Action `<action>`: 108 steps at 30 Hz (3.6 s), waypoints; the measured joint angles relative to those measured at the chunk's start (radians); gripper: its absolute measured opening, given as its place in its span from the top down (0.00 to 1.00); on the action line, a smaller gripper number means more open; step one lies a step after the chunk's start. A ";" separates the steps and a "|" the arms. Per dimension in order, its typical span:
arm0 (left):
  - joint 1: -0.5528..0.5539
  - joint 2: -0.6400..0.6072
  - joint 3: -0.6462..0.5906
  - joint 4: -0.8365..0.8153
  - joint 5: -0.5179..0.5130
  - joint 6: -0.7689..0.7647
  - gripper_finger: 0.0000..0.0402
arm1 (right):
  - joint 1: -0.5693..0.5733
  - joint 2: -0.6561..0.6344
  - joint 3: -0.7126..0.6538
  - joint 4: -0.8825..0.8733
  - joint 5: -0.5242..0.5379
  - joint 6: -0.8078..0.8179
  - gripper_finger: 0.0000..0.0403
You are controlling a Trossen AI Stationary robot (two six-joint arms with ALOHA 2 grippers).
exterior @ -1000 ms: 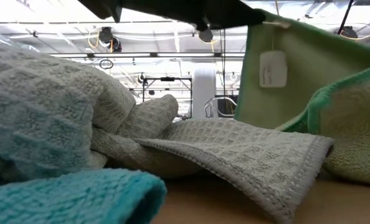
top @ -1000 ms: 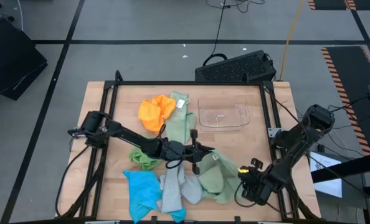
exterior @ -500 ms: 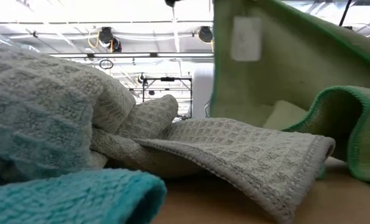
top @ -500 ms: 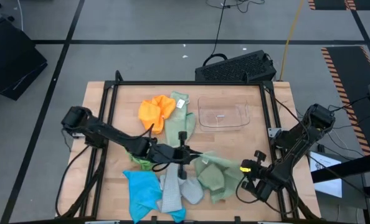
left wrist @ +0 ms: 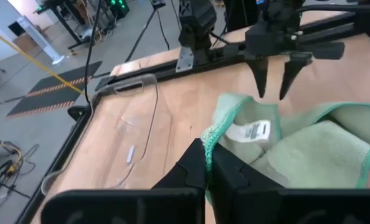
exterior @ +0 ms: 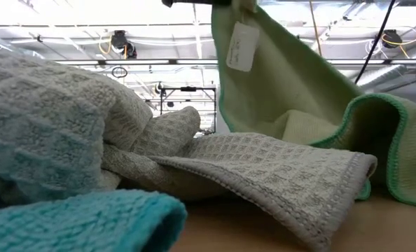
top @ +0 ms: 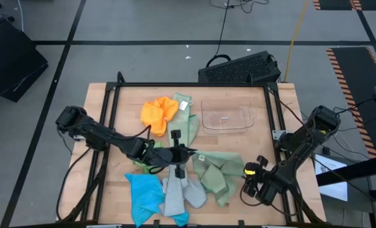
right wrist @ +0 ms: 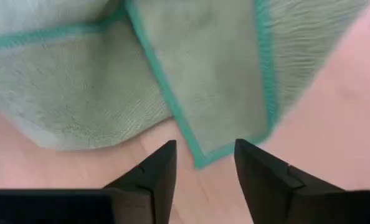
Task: Fold microfiber towels
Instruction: Fold the bottom light green microfiber towel
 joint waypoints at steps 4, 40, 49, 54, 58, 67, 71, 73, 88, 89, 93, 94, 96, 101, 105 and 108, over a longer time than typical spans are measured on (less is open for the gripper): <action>0.000 0.001 0.000 -0.012 0.001 -0.006 0.98 | -0.018 0.001 -0.105 0.143 0.022 0.022 0.61; -0.007 0.002 0.000 -0.072 0.010 -0.041 0.98 | -0.014 -0.091 -0.222 0.040 0.253 0.020 0.59; -0.007 0.002 0.000 -0.072 0.010 -0.035 0.99 | -0.014 -0.091 -0.324 0.218 0.230 0.019 0.49; -0.007 0.002 0.000 -0.071 0.011 -0.034 0.98 | -0.018 -0.095 -0.448 0.522 0.286 -0.049 0.59; -0.007 0.002 0.000 -0.070 0.011 -0.028 0.99 | -0.019 -0.092 -0.477 0.622 0.319 -0.061 0.82; -0.032 -0.016 0.000 -0.016 0.044 0.022 0.99 | -0.056 -0.157 -0.331 0.578 0.230 -0.312 0.99; -0.051 -0.070 0.000 0.006 0.042 0.035 0.98 | -0.072 -0.215 -0.206 0.412 0.238 -0.397 0.99; -0.065 -0.099 0.000 0.008 0.038 0.043 0.99 | -0.079 -0.235 -0.139 0.315 0.272 -0.444 1.00; -0.287 -0.300 0.000 -0.059 -0.010 0.034 0.99 | -0.116 -0.261 0.248 0.232 0.435 -1.010 1.00; -0.300 -0.309 0.000 -0.061 -0.012 0.036 0.99 | -0.116 -0.262 0.270 0.232 0.428 -1.036 1.00; -0.322 -0.332 0.000 -0.062 -0.024 0.054 0.98 | -0.116 -0.262 0.337 0.235 0.428 -1.130 1.00; -0.322 -0.333 0.000 -0.071 -0.038 0.053 0.98 | -0.116 -0.262 0.345 0.242 0.447 -1.149 1.00; -0.313 -0.334 0.000 -0.077 -0.087 0.050 0.99 | -0.120 -0.262 0.349 0.265 0.491 -1.181 1.00; -0.268 -0.326 0.000 -0.130 -0.169 0.019 0.98 | -0.134 -0.261 0.349 0.261 0.598 -1.175 1.00; -0.196 -0.304 -0.003 -0.193 -0.196 -0.053 0.99 | -0.151 -0.261 0.349 0.176 0.658 -1.133 1.00; -0.132 -0.269 -0.022 -0.224 -0.106 -0.135 0.98 | -0.167 -0.261 0.342 0.078 0.661 -1.047 1.00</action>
